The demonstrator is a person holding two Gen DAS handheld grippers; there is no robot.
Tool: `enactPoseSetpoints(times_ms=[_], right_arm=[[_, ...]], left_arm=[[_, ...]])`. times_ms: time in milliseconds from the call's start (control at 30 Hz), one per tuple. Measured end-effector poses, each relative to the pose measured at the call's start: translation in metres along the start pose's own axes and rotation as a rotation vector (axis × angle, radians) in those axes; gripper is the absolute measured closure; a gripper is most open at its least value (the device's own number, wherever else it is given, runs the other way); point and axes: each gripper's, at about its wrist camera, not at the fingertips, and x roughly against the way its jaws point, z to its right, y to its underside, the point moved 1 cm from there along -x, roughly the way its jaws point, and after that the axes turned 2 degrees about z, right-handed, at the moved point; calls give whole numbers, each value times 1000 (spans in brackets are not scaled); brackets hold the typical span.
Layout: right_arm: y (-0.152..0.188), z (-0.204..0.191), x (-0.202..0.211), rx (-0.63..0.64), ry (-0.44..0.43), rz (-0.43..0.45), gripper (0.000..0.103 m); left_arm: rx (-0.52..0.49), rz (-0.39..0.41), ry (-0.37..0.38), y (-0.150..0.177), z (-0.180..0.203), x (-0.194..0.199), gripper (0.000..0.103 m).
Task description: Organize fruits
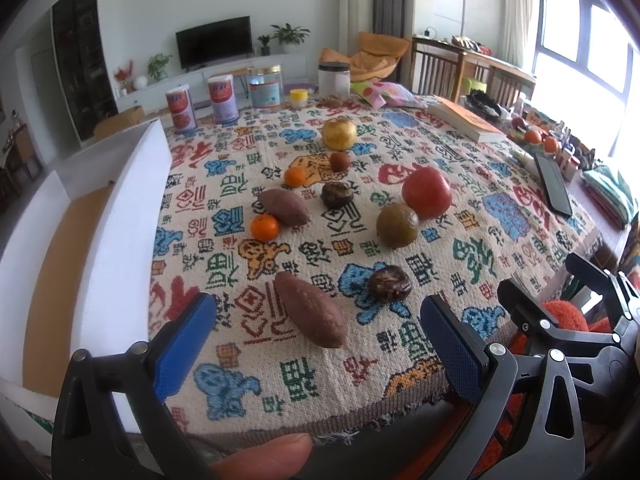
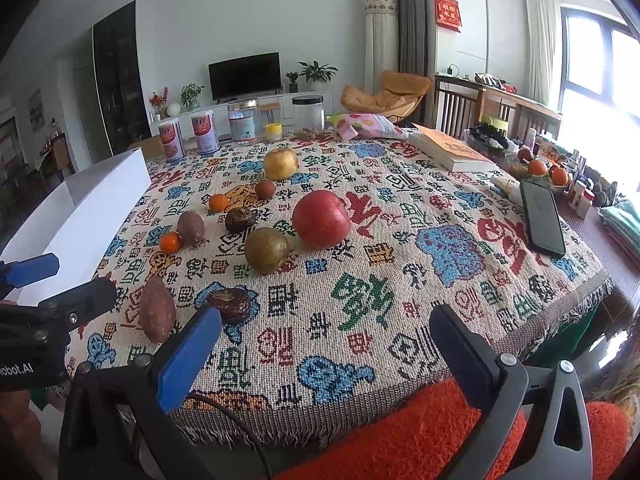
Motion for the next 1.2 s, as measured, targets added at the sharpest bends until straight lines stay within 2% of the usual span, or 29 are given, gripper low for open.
enactPoseSetpoints(times_ms=[1200], right_arm=[[2,3,-4,-8,-4,-12,0]], left_arm=[[-9,-16,-2,0,4,-6,1]])
